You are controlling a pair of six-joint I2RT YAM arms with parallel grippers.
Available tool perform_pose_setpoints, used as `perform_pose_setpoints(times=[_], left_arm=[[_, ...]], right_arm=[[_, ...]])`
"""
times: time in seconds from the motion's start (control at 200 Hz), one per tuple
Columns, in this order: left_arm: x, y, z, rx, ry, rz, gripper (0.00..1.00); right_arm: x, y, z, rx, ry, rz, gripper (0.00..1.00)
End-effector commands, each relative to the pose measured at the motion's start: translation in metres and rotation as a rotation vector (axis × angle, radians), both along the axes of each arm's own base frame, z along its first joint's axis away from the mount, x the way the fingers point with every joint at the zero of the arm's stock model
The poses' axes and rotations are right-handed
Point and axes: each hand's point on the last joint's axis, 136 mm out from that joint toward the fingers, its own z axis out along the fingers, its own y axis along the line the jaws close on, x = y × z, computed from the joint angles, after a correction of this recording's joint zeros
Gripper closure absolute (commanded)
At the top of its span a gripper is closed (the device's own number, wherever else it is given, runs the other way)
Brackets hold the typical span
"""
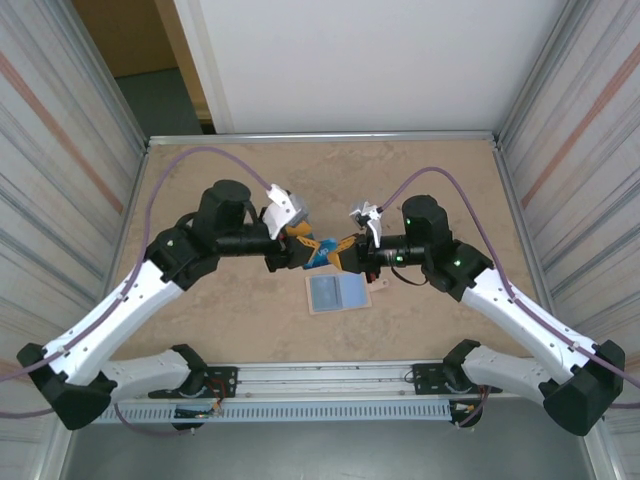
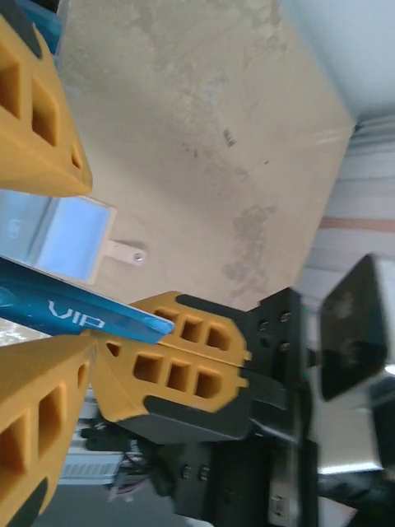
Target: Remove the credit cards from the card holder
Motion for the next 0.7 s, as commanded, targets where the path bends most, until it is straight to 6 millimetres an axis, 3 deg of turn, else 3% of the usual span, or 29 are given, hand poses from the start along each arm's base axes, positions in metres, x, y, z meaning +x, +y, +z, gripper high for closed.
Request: perform_pose_setpoints(times=[0.0,0.12,0.266,0.331,0.456,0.541,0.611,0.671,0.697], left_arm=[[-0.014,-0.003,-0.001,0.021,0.02,-0.101,0.56],[-0.015,-0.007,-0.008,0.028,0.047,-0.129,0.66],[-0.012,-0.006,-0.012,0.038,0.049,-0.131,1.0],[-0.009,-0.003,-0.014,0.046,0.034,-0.117,1.0],[0.009,0.008,-0.023,0.086,-0.025,-0.046,1.0],[0.03,0.019,-0.031,0.13,-0.089,0.047,1.0],[0.047,0.029,-0.037,0.167,-0.141,0.118,1.0],[0.059,0.036,-0.042,0.2,-0.181,0.149,1.0],[0.064,0.038,-0.046,0.215,-0.195,0.156,1.0]], right_arm=[[-0.009,-0.001,0.017,0.028,-0.048,0.043,1.0],[-0.01,-0.001,0.018,0.03,-0.051,0.043,1.0],[-0.007,-0.001,0.017,0.025,-0.049,0.031,1.0],[-0.005,-0.001,0.016,0.021,-0.052,0.021,0.94],[0.004,-0.005,0.014,0.0,-0.059,-0.036,0.69],[0.018,-0.013,0.008,-0.027,-0.063,-0.122,0.56],[0.033,-0.019,0.002,-0.049,-0.054,-0.203,0.39],[0.037,-0.03,0.008,-0.04,-0.074,-0.265,0.28],[0.041,-0.033,0.008,-0.042,-0.076,-0.29,0.03]])
